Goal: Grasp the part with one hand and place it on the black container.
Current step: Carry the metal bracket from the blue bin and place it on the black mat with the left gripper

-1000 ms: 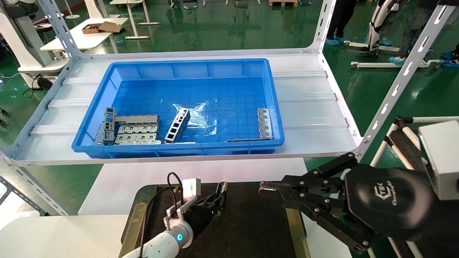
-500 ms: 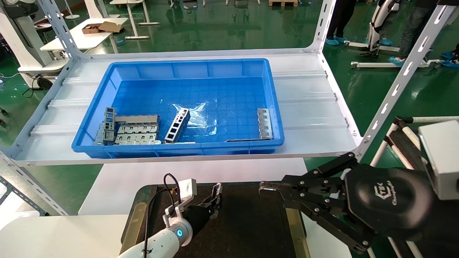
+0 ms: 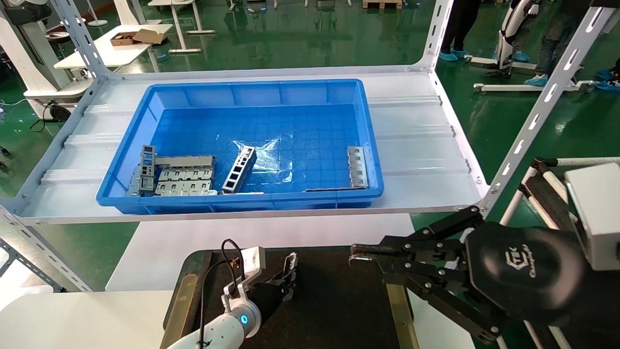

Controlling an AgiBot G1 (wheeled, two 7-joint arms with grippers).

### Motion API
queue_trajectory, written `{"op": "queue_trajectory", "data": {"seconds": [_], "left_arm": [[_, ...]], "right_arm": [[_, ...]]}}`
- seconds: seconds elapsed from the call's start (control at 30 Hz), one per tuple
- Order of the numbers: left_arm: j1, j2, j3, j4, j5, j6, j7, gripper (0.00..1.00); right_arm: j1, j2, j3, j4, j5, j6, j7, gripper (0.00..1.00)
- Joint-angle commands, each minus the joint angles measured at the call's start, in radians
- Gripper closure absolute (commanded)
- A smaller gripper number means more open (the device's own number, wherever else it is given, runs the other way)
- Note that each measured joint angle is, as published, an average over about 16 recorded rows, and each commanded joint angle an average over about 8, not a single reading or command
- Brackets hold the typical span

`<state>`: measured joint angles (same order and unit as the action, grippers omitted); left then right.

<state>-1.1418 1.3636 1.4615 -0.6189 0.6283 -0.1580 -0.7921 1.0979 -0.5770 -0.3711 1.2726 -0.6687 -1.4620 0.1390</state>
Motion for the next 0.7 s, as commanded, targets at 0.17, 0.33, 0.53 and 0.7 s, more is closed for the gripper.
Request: {"op": "queue_trajectory", "data": {"seconds": [0.17,0.33,0.53,0.7], "left_arm": [[-0.018,0.000,0.066,-0.018,-0.086,-0.041,0.010,0.00],[-0.038,-0.001,0.122,-0.042,-0.171,-0.069,0.032,0.00],[-0.073,-0.005,0.193,-0.077,-0.277,-0.097,0.079,0.00],[-0.110,-0.021,0.250,-0.117,-0.334,-0.100,0.128,0.00]], "right_arm": [[0.000,0.000,0.000,0.000,0.000,0.000,0.000,0.00],[0.000,0.000,0.000,0.000,0.000,0.000,0.000,0.00],[0.000,0.000,0.000,0.000,0.000,0.000,0.000,0.00],[0.000,0.000,0.000,0.000,0.000,0.000,0.000,0.00]]}}
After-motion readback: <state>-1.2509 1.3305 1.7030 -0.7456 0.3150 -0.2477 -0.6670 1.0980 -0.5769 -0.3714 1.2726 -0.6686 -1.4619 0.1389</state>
